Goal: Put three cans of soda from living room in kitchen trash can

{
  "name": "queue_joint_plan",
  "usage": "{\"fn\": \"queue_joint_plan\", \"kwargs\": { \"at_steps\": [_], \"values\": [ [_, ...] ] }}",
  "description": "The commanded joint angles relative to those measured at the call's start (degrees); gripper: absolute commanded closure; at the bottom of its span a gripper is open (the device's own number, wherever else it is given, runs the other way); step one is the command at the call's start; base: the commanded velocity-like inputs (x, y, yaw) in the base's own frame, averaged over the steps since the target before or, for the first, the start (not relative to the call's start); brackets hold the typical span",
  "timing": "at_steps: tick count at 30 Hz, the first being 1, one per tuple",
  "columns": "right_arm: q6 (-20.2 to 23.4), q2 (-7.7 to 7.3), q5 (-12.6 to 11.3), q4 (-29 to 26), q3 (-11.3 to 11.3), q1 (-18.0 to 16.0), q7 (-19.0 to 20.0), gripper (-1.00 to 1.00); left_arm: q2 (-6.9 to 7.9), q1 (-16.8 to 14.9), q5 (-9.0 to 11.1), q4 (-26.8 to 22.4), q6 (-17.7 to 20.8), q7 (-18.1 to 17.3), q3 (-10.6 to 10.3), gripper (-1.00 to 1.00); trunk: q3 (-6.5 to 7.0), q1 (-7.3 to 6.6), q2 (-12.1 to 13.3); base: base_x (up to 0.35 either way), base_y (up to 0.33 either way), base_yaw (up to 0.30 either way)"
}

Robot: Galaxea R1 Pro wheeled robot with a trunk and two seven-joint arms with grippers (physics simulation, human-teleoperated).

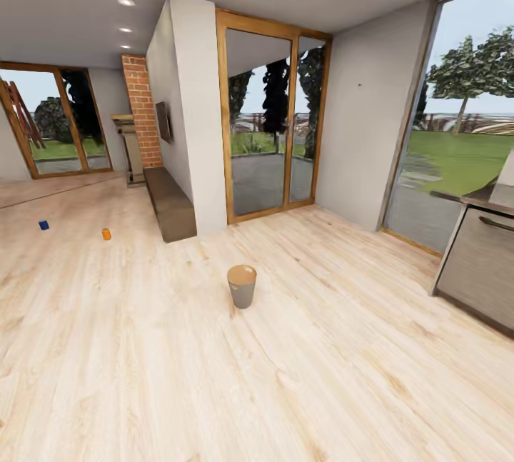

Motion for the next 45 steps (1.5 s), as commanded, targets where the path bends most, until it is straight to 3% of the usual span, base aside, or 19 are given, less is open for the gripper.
{"fn": "queue_joint_plan", "kwargs": {
  "at_steps": [1,26,34,35,41,42,45],
  "values": [
    [-0.3,-0.33,0.3,-0.1,0.3,0.1,0.3,-1.0,0.09,-0.3,0.0,-0.2,-0.3,-0.2,0.3,-1.0,0.0,0.0,0.0,0.0,0.0,0.0],
    [-0.2,-0.68,0.8,-0.1,0.7,0.1,0.5,-1.0,0.0,-0.4,0.0,-0.2,-0.3,-0.2,0.2,-1.0,0.0,0.0,0.0,0.0,0.0,0.0],
    [-2.8,-1.22,1.5,-2.7,3.2,-1.7,2.3,-1.0,-0.62,-2.4,-0.1,-2.8,0.7,-0.3,-0.3,-1.0,0.0,0.0,0.0,0.0,0.0,0.0],
    [-3.6,-1.31,1.6,-34.5,4.0,-1.8,4.2,-1.0,-0.62,-2.4,0.0,-37.5,0.7,-0.3,-0.3,-1.0,0.0,0.0,0.0,0.0,0.0,0.0],
    [-2.8,-1.91,1.8,-50.0,4.5,-1.9,5.4,-1.0,-0.46,-2.0,0.0,-51.9,0.7,-0.4,-0.2,-1.0,0.0,0.0,0.0,0.0,0.0,0.0],
    [-2.7,-2.22,2.4,-54.4,4.6,-1.9,5.6,-1.0,-0.27,-1.8,0.0,-56.3,0.7,-0.4,-0.2,-1.0,0.0,0.0,0.0,0.0,0.0,0.0],
    [-2.6,-2.5,3.7,-60.4,4.7,-1.7,5.9,-1.0,-0.1,-1.6,-0.2,-61.5,0.7,-0.4,-0.2,-1.0,0.0,0.0,0.0,0.012,0.0,0.0]
  ]
}}
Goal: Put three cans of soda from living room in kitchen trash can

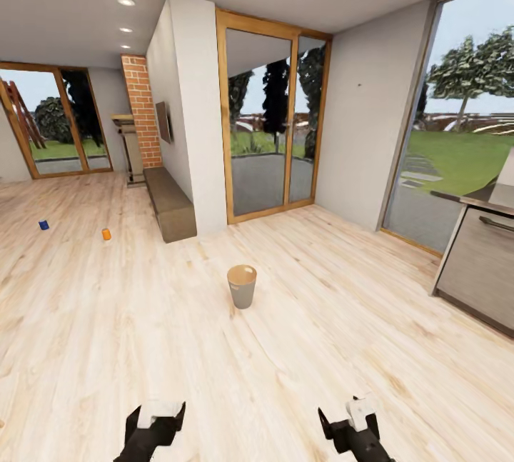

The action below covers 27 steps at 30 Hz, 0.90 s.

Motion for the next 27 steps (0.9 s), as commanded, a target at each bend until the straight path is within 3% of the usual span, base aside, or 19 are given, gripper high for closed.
{"fn": "queue_joint_plan", "kwargs": {
  "at_steps": [1,3,5,6,7,13,27],
  "values": [
    [0.0,-0.08,0.3,-1.5,0.0,0.1,0.1,-1.0,0.07,0.1,-0.1,-1.1,-0.1,0.0,0.0,-1.0,0.0,0.0,0.0,0.061,0.0,0.0],
    [0.0,-0.21,0.7,-3.3,-0.2,0.3,0.4,-1.0,0.4,0.1,-0.2,-2.3,-0.4,-0.1,0.0,-1.0,0.0,0.0,0.0,0.115,0.0,0.0],
    [-0.7,-0.37,0.9,-2.4,-1.2,0.6,0.6,-1.0,1.6,0.1,0.0,-0.3,-2.0,-0.4,0.1,-1.0,0.0,0.0,0.0,0.235,0.0,0.0],
    [-0.8,-0.39,0.9,-1.6,-1.6,0.6,0.6,-1.0,1.8,0.1,0.0,0.9,-3.0,-0.4,0.1,-1.0,0.0,0.0,0.0,0.261,0.0,0.0],
    [-1.0,-0.36,1.0,0.9,-2.8,0.7,0.6,-1.0,2.21,0.0,0.0,5.4,-6.0,-0.5,0.1,-1.0,0.0,0.0,0.0,0.292,0.0,0.0],
    [-1.2,-0.31,1.0,3.6,-3.9,0.7,0.6,-1.0,2.59,0.0,0.1,12.4,-9.4,-0.5,0.0,-1.0,0.0,0.0,0.0,0.31,0.0,0.0],
    [-1.3,-0.38,1.0,4.3,-5.3,0.7,0.6,-1.0,2.72,-0.2,0.0,14.8,-10.3,-0.4,0.1,-1.0,0.0,0.0,0.0,0.323,0.0,0.0]
  ]
}}
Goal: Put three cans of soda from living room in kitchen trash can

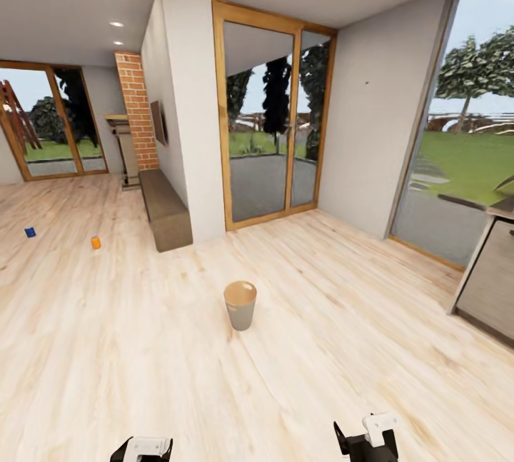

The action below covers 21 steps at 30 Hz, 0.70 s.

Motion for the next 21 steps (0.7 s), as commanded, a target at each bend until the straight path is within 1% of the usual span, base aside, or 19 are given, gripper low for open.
{"fn": "queue_joint_plan", "kwargs": {
  "at_steps": [1,4,8,14,21],
  "values": [
    [0.0,0.0,0.0,0.0,0.0,0.0,0.0,-1.0,-0.02,0.0,0.0,0.1,0.0,0.0,0.0,-1.0,0.0,0.0,0.0,0.324,0.0,0.0],
    [0.0,-0.02,0.0,0.0,-0.1,0.0,0.0,-1.0,-0.04,-0.1,0.0,0.3,0.0,0.0,0.0,-1.0,0.01,0.0,0.0,0.324,0.0,0.012],
    [0.0,0.04,0.0,0.0,0.0,0.0,0.0,-1.0,-0.05,-0.1,0.0,0.4,-0.1,0.0,0.0,-1.0,0.1,0.0,0.0,0.324,0.0,0.126],
    [0.0,0.07,0.0,0.0,0.0,0.0,0.0,-1.0,-0.07,0.0,0.1,0.4,-0.1,0.0,-0.1,-1.0,0.31,0.0,0.0,0.324,0.0,0.19],
    [0.0,0.08,0.0,0.0,0.0,0.0,0.0,-1.0,-0.08,0.0,-0.4,0.5,-0.1,0.1,-0.1,-1.0,0.59,0.0,0.0,0.31,0.0,0.217]
  ]
}}
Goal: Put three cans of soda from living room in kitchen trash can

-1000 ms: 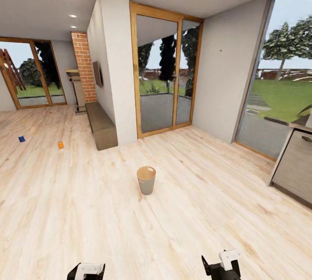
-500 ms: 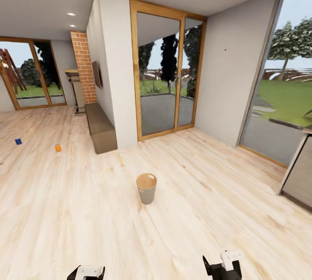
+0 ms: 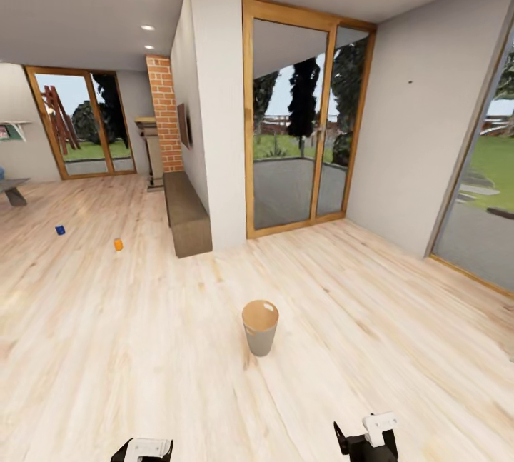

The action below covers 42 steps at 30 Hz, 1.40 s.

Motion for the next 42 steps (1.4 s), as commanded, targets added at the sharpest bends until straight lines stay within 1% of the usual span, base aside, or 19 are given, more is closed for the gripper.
{"fn": "queue_joint_plan", "kwargs": {
  "at_steps": [1,27,42],
  "values": [
    [0.0,0.0,0.0,0.0,0.0,0.0,0.0,-1.0,0.0,0.0,0.0,0.0,0.0,0.0,0.0,-1.0,0.04,0.0,0.0,0.295,0.0,0.222],
    [0.0,0.0,-0.1,0.0,-0.1,0.0,0.0,-1.0,0.0,0.0,-0.1,0.0,0.0,0.1,0.0,-1.0,1.1,0.0,0.0,0.283,0.0,0.222],
    [0.0,0.0,0.0,0.1,0.0,0.0,0.0,-1.0,0.0,0.0,-0.1,0.0,0.0,0.0,0.0,-1.0,1.2,0.0,0.0,0.321,-0.005,0.038]
  ]
}}
